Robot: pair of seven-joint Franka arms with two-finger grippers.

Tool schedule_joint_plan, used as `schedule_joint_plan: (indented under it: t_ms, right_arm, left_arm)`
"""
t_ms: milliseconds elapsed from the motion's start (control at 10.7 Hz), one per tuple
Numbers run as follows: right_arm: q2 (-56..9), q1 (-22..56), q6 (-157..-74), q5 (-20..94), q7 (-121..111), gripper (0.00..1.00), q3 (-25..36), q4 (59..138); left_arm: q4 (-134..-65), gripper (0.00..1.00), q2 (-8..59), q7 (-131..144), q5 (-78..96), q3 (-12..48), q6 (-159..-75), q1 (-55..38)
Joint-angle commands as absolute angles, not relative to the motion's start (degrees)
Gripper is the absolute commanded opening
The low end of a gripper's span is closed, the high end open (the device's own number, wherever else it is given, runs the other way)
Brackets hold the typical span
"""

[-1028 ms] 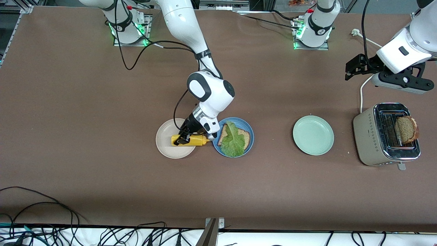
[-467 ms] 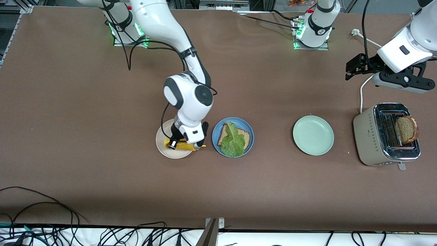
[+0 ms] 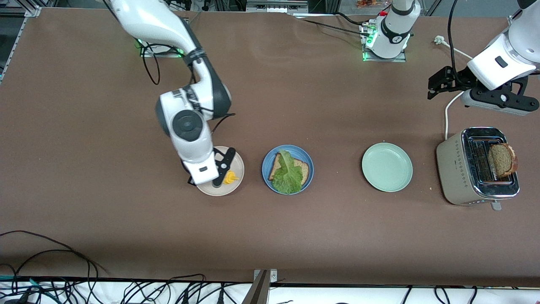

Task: Make sandwich in blue plate with both arms
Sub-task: 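Carry the mustard bottle upright back to its starting spot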

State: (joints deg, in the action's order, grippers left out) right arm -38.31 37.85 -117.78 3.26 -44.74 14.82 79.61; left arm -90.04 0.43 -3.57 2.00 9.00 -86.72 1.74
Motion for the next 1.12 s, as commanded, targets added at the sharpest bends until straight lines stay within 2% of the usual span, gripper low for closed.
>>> schedule_joint_plan:
  t_ms: [0, 280, 561, 748, 1028]
  right_arm:
    - [-35.2, 23.0, -117.7, 14.9, -55.9, 0.0, 3.9, 82.4]
    - [-35.7, 14.6, -113.9, 23.6, -64.6, 0.0, 0.1, 82.4]
    - [-38.5, 4.4, -111.6, 29.6, -75.2, 0.0, -6.2, 82.3]
    - [-40.4, -0.1, -108.5, 34.5, -84.2, 0.0, -6.9, 82.0]
    - [-45.1, -9.1, -105.9, 35.5, -94.3, 0.0, -12.9, 81.7]
  left_arm:
    - [-88.8, 1.0, 0.6, -4.0, 2.5, 9.1, -85.8, 2.3]
    - [-88.8, 1.0, 0.6, -3.8, 2.4, 9.1, -85.8, 2.2]
    - [-88.8, 1.0, 0.6, -3.8, 2.4, 9.1, -85.8, 2.2]
    - [-88.8, 1.0, 0.6, -3.8, 2.4, 9.1, -85.8, 2.2]
    - [-88.8, 1.0, 0.6, -3.9, 2.4, 9.1, -85.8, 2.3]
